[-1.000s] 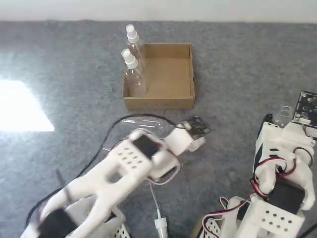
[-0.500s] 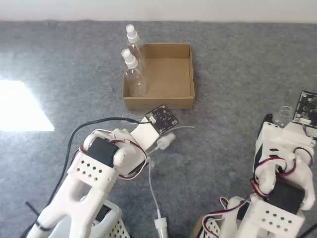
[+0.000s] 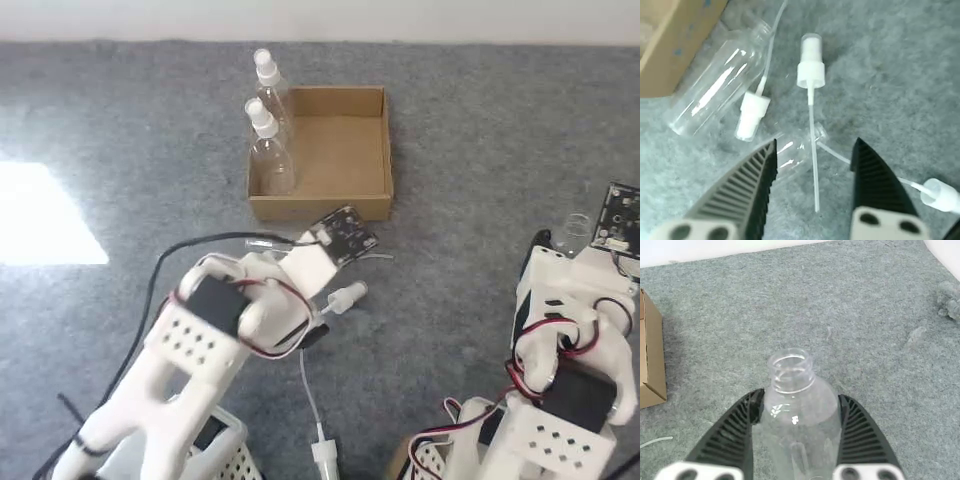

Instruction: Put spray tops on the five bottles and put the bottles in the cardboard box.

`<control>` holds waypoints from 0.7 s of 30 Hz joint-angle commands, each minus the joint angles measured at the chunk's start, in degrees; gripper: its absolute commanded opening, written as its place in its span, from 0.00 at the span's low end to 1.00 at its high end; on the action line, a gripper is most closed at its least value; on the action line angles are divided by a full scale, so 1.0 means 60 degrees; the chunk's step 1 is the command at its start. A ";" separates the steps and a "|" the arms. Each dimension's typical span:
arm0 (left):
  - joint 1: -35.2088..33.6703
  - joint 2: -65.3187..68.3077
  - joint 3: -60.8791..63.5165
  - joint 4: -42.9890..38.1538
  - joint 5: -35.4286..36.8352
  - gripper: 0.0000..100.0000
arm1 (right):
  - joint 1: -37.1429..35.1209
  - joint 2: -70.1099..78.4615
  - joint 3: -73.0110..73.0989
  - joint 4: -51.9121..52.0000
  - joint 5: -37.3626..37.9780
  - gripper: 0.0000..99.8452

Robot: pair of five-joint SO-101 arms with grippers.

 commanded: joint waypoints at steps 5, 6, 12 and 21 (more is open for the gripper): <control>0.0132 0.3502 -0.2410 -0.0190 0.0117 0.21 | 0.0066 -0.0198 -0.0410 -0.0081 -0.0029 0.06; 0.0132 0.3985 -0.2747 -0.0161 0.0117 0.21 | 0.0066 -0.0198 -0.0410 -0.0081 -0.0029 0.06; 0.0147 0.6696 -0.5150 0.0806 0.0088 0.21 | 0.0110 -0.0212 -0.0410 -0.0081 -0.0015 0.06; 0.0147 0.9802 -0.8212 0.2051 0.0044 0.21 | 0.0125 -0.0227 -0.0410 -0.0081 -0.0015 0.06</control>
